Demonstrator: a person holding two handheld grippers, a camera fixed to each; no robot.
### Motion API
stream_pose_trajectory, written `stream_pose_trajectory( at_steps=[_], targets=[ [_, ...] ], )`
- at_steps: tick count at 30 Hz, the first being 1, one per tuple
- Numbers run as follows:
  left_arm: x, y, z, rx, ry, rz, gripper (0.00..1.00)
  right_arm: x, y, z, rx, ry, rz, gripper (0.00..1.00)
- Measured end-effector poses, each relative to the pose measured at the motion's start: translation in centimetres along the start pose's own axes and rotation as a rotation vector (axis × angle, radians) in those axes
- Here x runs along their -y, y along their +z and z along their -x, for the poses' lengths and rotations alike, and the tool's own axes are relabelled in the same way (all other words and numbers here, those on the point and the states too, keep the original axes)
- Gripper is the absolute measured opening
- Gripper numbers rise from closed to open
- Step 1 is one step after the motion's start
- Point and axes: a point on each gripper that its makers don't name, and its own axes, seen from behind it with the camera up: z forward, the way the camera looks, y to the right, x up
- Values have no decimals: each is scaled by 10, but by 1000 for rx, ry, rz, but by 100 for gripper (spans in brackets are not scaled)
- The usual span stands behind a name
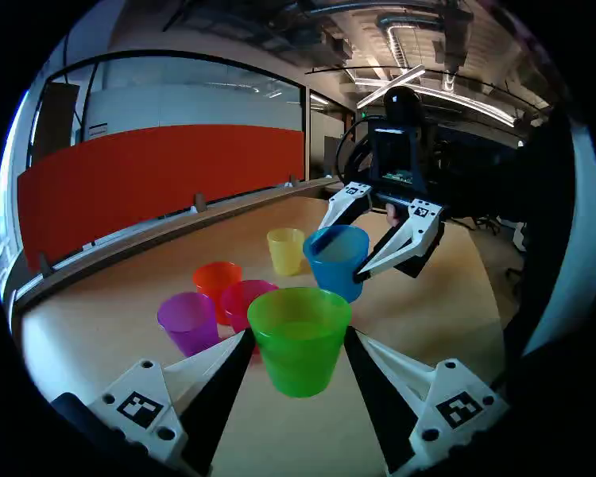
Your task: Pour water
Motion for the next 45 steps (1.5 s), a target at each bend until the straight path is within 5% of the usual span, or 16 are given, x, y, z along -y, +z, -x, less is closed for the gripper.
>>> stream_pose_trajectory(
  at_steps=[14, 29, 45],
  targets=[
    [-3, 4, 22, 64, -28, 17, 82, 5, 7, 22, 43, 11, -18, 89],
    [-8, 4, 36, 132, -3, 34, 82, 8, 12, 40, 76, 9, -34, 89],
    [-10, 6, 43, 149, -11, 39, 82, 10, 15, 44, 76, -12, -41, 89]
  ],
)
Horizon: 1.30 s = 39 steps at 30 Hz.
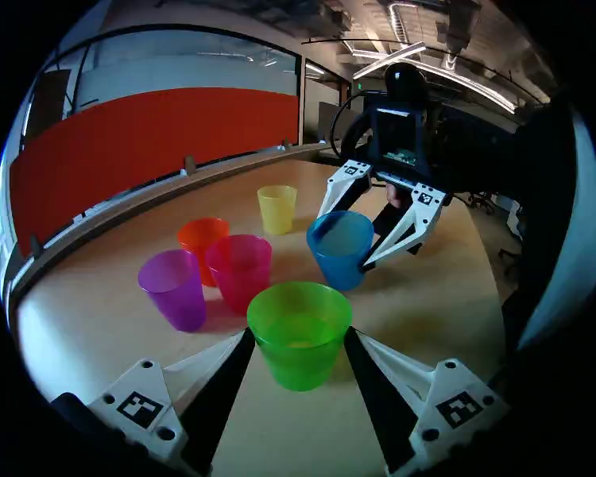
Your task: Pour water
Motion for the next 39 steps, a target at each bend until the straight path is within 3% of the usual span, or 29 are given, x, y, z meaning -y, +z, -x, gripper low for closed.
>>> stream_pose_trajectory(
  at_steps=[39],
  targets=[
    [-1, -2, 16, 36, -1, 2, 82, 8, 4, 18, 27, -12, -3, 89]
  ],
)
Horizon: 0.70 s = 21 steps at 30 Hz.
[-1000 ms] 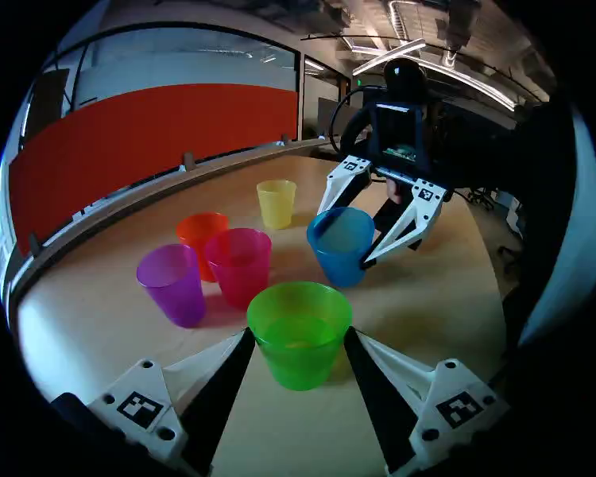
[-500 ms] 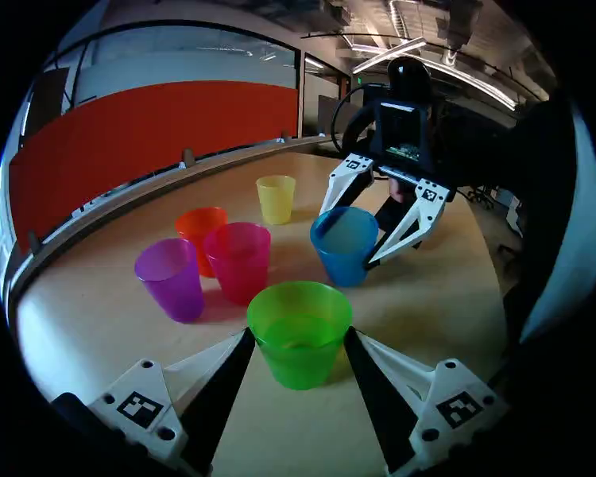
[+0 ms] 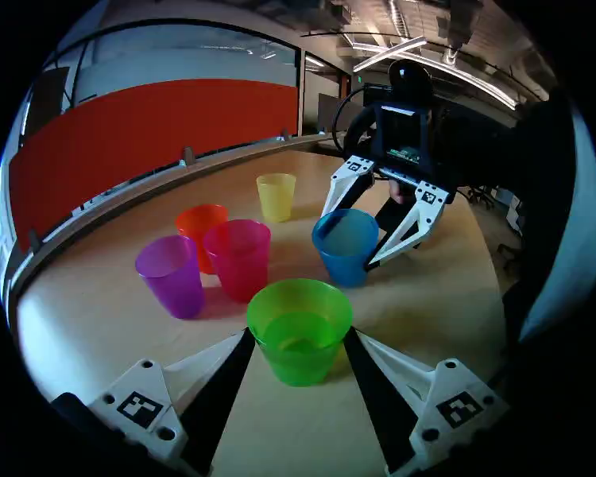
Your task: Pour water
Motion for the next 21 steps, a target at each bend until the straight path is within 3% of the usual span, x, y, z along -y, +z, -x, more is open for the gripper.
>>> stream_pose_trajectory(
  at_steps=[21],
  targets=[
    [1, -5, 8, 37, 14, -3, 82, 1, -6, 7, -6, 21, 13, 90]
  ],
)
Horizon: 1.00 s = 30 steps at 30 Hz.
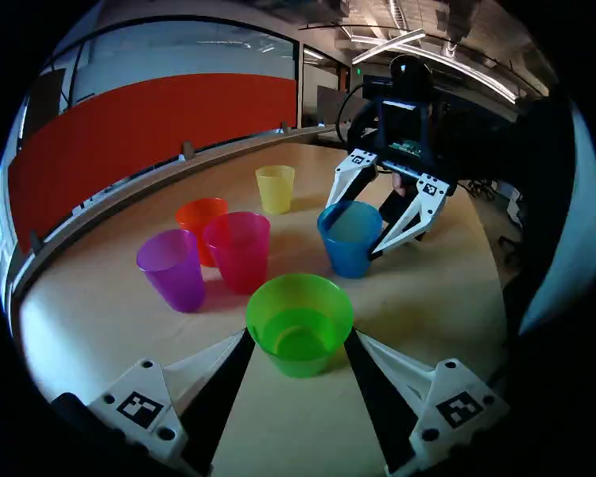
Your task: Pour water
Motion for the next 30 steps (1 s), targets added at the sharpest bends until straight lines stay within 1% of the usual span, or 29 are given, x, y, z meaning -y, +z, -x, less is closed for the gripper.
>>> stream_pose_trajectory(
  at_steps=[20, 30],
  targets=[
    [-2, 0, 1, 22, 15, -8, 82, 1, -8, 8, 13, 11, 20, 90],
    [-1, 1, 1, 22, 17, -13, 83, 2, -10, 13, 22, 4, 25, 92]
  ],
)
